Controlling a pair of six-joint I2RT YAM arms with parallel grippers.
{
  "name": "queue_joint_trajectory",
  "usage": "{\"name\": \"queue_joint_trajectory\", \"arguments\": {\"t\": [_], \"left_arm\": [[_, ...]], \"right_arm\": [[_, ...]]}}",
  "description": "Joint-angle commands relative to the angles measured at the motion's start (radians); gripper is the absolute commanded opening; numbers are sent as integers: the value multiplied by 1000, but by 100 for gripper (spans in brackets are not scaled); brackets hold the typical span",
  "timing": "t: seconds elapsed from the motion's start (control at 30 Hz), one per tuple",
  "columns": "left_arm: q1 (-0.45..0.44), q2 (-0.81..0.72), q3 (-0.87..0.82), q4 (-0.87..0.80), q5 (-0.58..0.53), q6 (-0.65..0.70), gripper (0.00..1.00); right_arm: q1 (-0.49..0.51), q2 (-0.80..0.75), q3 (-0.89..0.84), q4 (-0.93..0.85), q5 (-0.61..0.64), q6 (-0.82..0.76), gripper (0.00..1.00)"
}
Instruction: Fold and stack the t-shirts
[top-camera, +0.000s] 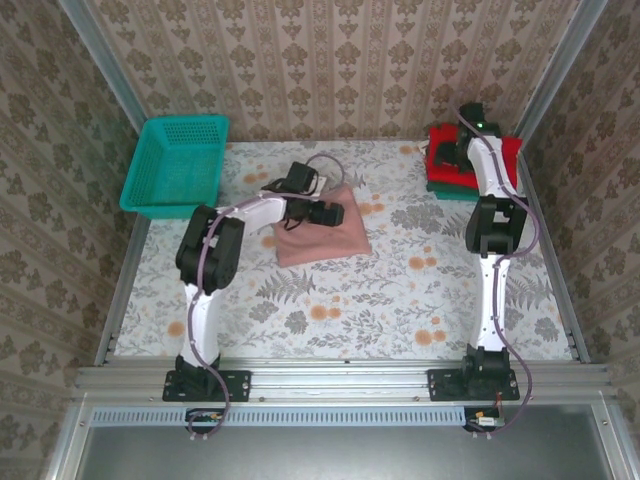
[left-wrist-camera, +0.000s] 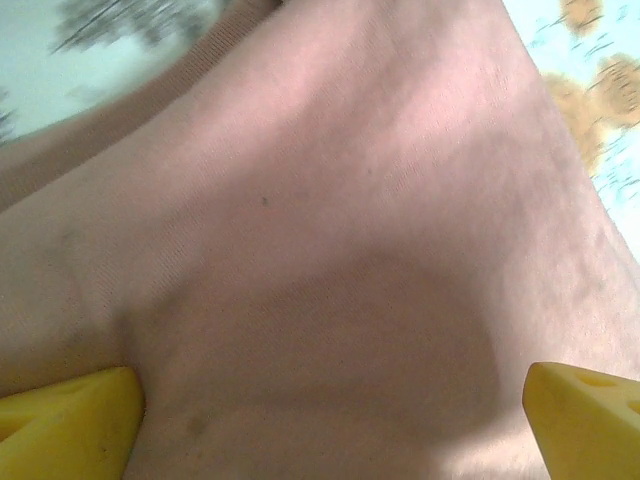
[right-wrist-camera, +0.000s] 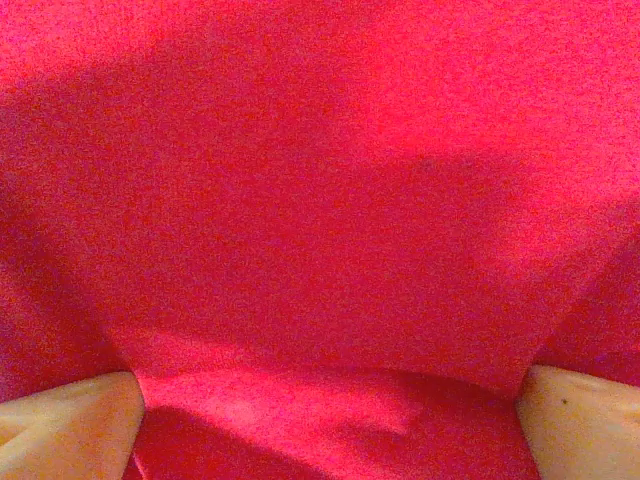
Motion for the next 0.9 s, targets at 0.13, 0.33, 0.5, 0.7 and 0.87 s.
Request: {"name": "queue_joint_trajectory", "arguments": {"t": [0.13, 0.33, 0.5, 0.7, 0.87], "left_arm": [[110, -71, -173, -32, 10, -21, 100], [118, -66, -171, -36, 22, -15, 100], [125, -66, -184, -27, 52, -1, 100], [192, -129, -318, 22, 274, 79, 100], [252, -203, -400, -1, 298, 118, 100]], "right_arm": [[102, -293, -508, 89, -132, 96, 98], [177, -400, -698, 172, -190, 112, 97], [301, -494, -851, 266, -168, 189, 98], [333, -583, -890, 262, -110, 222, 98], [421, -624, -955, 264, -94, 206, 98]]}}
